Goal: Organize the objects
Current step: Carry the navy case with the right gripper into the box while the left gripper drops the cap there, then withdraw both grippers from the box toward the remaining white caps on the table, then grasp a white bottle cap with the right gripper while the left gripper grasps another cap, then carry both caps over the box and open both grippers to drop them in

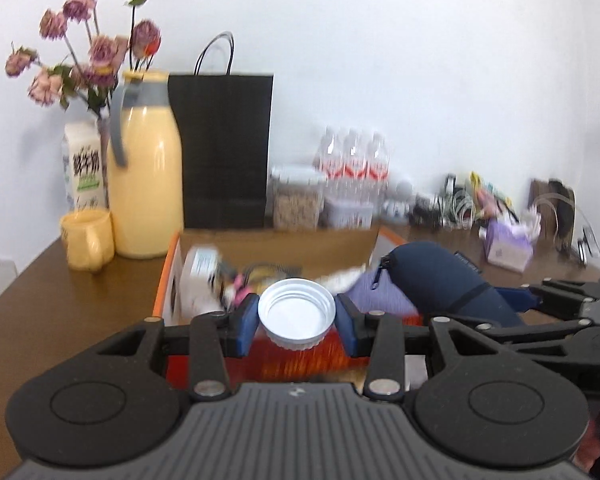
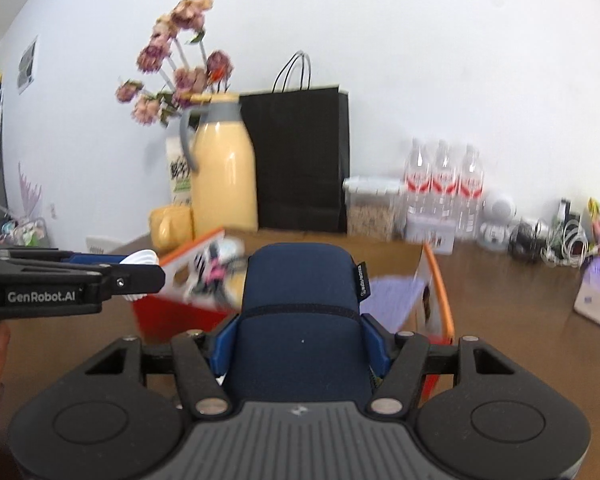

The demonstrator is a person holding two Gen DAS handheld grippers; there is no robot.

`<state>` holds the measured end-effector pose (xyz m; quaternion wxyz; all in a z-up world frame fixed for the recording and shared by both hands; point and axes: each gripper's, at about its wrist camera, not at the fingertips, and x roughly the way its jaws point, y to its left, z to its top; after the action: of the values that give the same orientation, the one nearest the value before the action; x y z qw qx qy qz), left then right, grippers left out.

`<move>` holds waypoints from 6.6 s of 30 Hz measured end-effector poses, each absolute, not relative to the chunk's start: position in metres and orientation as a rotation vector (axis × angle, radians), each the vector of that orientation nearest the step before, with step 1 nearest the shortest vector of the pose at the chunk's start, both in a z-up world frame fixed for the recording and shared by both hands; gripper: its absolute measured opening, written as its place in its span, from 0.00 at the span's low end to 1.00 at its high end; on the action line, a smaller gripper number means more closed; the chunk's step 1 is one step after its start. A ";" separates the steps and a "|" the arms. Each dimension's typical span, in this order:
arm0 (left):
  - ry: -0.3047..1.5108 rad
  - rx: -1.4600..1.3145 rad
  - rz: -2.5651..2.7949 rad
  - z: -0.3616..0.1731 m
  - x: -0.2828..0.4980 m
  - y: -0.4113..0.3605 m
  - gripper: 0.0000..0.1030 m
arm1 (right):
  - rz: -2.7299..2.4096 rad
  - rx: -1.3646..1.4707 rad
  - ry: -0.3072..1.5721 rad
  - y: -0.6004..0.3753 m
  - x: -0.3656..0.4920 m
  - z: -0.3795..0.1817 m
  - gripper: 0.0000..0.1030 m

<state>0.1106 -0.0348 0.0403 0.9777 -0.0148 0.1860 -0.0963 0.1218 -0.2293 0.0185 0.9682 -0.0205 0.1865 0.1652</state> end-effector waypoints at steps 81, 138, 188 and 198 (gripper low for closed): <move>0.403 -0.020 -0.058 -0.014 0.118 -0.003 1.00 | 0.282 -0.007 0.405 -0.240 0.148 -0.024 1.00; 0.664 -0.147 -0.427 -0.039 0.128 -0.012 0.37 | 0.559 0.164 0.579 -0.216 0.156 -0.043 0.37; 0.411 -0.212 -0.287 0.019 0.121 0.003 0.03 | 0.396 0.180 0.320 -0.247 0.143 -0.001 0.37; 0.324 -0.198 -0.311 0.052 0.165 -0.026 0.03 | 0.248 0.052 0.276 -0.240 0.195 0.026 0.37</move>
<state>0.1650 -0.0263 0.0523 0.9701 -0.0980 0.1602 -0.1539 0.1954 -0.2399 0.0257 0.9825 0.0258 0.1374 0.1233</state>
